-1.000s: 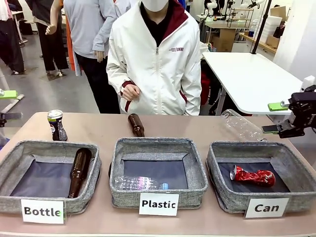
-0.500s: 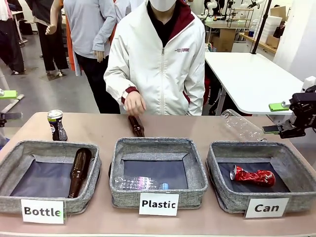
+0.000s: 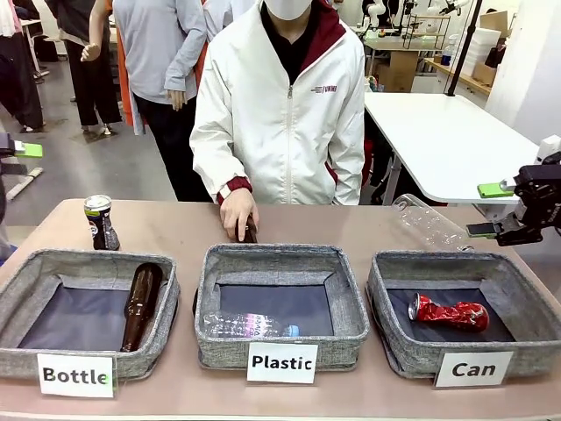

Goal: Sort the can waste into the basket.
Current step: Pick up the can waste from the table and place it in the right Fabric basket.

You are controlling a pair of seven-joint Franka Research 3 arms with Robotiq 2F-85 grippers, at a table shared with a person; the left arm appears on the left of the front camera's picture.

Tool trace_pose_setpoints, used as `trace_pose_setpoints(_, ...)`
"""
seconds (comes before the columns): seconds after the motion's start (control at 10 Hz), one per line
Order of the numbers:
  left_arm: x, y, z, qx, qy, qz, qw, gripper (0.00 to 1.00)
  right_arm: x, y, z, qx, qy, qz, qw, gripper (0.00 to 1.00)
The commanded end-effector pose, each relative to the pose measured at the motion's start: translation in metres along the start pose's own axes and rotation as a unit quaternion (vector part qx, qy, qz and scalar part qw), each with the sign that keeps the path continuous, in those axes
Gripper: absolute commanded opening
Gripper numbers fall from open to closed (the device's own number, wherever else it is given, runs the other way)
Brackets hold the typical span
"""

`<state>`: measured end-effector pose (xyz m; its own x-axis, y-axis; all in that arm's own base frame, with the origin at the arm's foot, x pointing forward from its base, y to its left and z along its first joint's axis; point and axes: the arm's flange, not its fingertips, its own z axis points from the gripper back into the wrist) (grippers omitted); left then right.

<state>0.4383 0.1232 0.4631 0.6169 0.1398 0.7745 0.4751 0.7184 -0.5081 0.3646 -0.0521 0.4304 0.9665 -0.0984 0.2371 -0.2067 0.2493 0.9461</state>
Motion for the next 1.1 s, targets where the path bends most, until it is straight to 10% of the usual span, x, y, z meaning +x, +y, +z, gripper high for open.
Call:
trace_pose_setpoints(0.0, -0.007, 0.046, -0.027, 0.005, -0.009, -0.140, 0.990, 1.00, 0.001, 0.000, 0.005, 0.001, 0.007, 0.013, 1.000, 1.00)
trace_pose_setpoints(0.7, -0.025, 0.073, -0.049, 0.021, 0.057, -0.168, 0.984, 1.00, 0.001, 0.000, 0.005, 0.001, 0.007, 0.013, 1.000, 1.00)
trace_pose_setpoints(0.8, -0.020, 0.066, -0.053, -0.115, 0.156, -0.196, 0.961, 1.00, 0.001, 0.000, 0.005, 0.001, 0.007, 0.013, 1.000, 1.00)
trace_pose_setpoints(1.0, 0.004, 0.101, 0.042, -0.232, 0.094, -0.181, 0.951, 1.00, 0.001, 0.000, 0.005, 0.001, 0.007, 0.013, 1.000, 1.00)
